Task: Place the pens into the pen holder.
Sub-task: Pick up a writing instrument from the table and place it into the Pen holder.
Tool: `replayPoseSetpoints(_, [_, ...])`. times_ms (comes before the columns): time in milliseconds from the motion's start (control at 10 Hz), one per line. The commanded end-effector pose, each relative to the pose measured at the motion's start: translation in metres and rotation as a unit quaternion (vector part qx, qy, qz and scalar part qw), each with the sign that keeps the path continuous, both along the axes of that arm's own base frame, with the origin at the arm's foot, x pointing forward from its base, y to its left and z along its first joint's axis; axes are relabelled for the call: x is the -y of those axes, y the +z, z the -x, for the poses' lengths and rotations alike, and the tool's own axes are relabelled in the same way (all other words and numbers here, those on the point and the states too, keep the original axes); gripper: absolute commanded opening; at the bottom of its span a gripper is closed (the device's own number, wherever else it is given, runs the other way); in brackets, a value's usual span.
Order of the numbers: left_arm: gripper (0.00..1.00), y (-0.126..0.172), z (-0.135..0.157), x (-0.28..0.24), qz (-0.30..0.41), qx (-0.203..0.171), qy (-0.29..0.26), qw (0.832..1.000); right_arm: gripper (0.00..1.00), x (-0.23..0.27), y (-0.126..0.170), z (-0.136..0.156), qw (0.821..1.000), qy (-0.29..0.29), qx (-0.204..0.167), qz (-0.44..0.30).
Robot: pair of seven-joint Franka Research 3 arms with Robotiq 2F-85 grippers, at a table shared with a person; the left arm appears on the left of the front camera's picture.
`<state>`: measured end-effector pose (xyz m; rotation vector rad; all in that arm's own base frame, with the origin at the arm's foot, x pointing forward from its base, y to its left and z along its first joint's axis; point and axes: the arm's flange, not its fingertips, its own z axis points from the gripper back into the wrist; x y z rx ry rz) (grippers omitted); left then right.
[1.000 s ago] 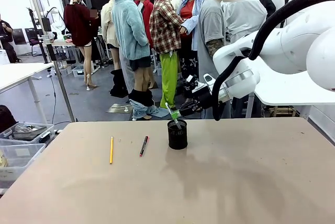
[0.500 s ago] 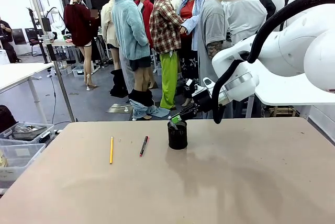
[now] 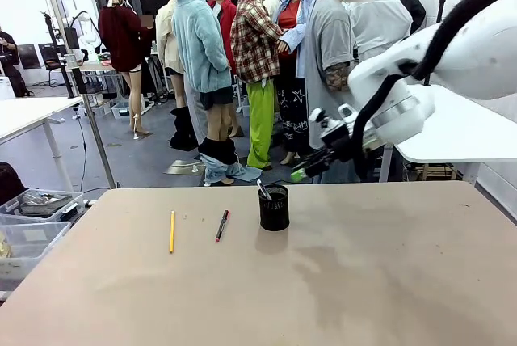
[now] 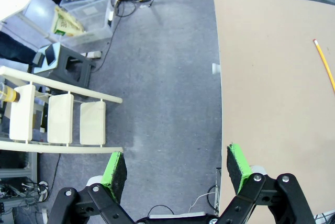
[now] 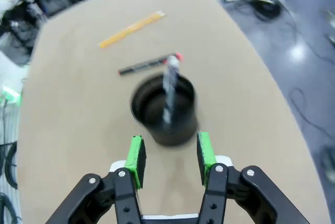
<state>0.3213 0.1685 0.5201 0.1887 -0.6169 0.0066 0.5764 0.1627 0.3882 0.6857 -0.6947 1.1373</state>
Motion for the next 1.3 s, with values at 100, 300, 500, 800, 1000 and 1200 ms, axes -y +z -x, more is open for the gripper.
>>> replayPoseSetpoints(100, [1.0,0.0,0.0,0.0,0.003,0.001,-0.001,1.0,0.51,0.077,0.04,0.057,0.98,-0.159,-0.029,0.118])
replayPoseSetpoints(300, [1.0,0.0,0.0,0.0,0.003,0.001,-0.001,1.0,0.51,0.143,0.059,0.091,0.938,-0.269,-0.092,0.198])
replayPoseSetpoints(500, [1.0,0.0,0.0,0.0,0.003,0.001,-0.001,1.0,0.51,0.213,0.065,0.12,0.899,-0.369,-0.116,0.206])
replayPoseSetpoints(800, [1.0,0.0,0.0,0.0,0.003,0.001,-0.001,1.0,0.51,0.297,0.053,0.156,0.85,-0.462,-0.16,0.195])
replayPoseSetpoints(1000, [1.0,0.0,0.0,0.0,0.003,0.001,-0.001,1.0,0.51,0.328,0.043,0.169,0.826,-0.489,-0.192,0.206])
replayPoseSetpoints(1200, [1.0,0.0,0.0,0.0,0.003,0.001,-0.001,1.0,0.51,0.33,0.033,0.169,0.82,-0.495,-0.198,0.209])
